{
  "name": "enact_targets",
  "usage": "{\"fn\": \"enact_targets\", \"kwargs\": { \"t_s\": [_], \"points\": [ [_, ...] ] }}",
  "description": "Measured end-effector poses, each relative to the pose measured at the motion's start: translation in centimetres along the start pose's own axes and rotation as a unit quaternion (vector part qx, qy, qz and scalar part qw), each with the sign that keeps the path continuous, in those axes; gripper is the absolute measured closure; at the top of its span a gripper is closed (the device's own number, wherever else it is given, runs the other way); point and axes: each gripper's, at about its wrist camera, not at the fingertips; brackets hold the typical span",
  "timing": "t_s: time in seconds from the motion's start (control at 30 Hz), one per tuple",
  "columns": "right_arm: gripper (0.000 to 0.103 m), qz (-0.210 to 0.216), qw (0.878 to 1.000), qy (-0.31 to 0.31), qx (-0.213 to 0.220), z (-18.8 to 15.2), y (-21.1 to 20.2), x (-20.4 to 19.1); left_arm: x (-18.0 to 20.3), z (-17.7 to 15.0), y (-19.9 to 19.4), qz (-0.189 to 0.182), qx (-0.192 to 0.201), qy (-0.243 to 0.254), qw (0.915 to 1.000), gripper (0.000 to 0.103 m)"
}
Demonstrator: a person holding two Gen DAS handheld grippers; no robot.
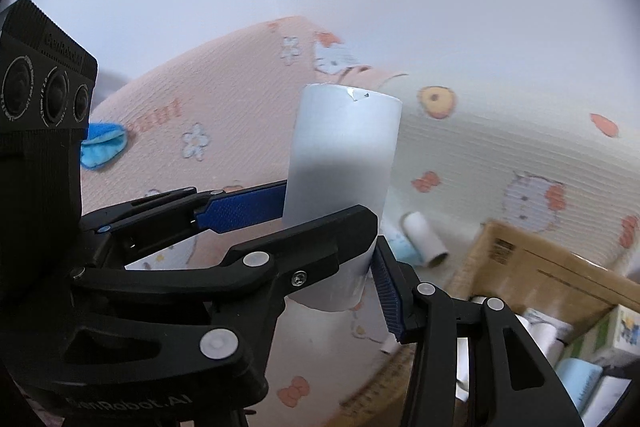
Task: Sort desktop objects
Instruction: 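Lift the held tube with the left tool and carry it over the box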
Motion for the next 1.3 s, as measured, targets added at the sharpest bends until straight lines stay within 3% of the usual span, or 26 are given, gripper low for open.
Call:
{"fn": "enact_targets", "kwargs": {
  "t_s": [0.37,0.6,1.07,1.17,1.3],
  "points": [
    [0.057,-0.031,0.998,0.06,-0.011,-1.9,-2.5,5.2,4.7,1.9,3.9,-0.046,-0.044,0.025,0.9976,0.053],
    [0.057,-0.033,0.993,0.095,-0.065,-3.8,-1.8,7.9,6.7,1.7,7.3,-0.067,-0.115,0.032,0.9906,0.053],
    [0.057,0.003,0.97,0.197,-0.144,-5.5,0.1,14.5,8.8,3.1,14.4,-0.1,-0.239,0.012,0.9658,0.054],
    [0.057,0.016,0.964,0.213,-0.161,-5.8,0.8,15.5,8.5,2.9,15.6,-0.111,-0.268,-0.006,0.957,0.054],
    [0.057,0.022,0.955,0.232,-0.185,-6.3,1.9,16.7,7.7,2.2,17.7,-0.139,-0.317,-0.046,0.9371,0.054]
  ]
}}
Point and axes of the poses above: each gripper's, at about its wrist camera, not at the fingertips, and y roughly the way its jaws point, x to its right, z to its top, and after that the axes turned 12 degrees about -x, right-handed
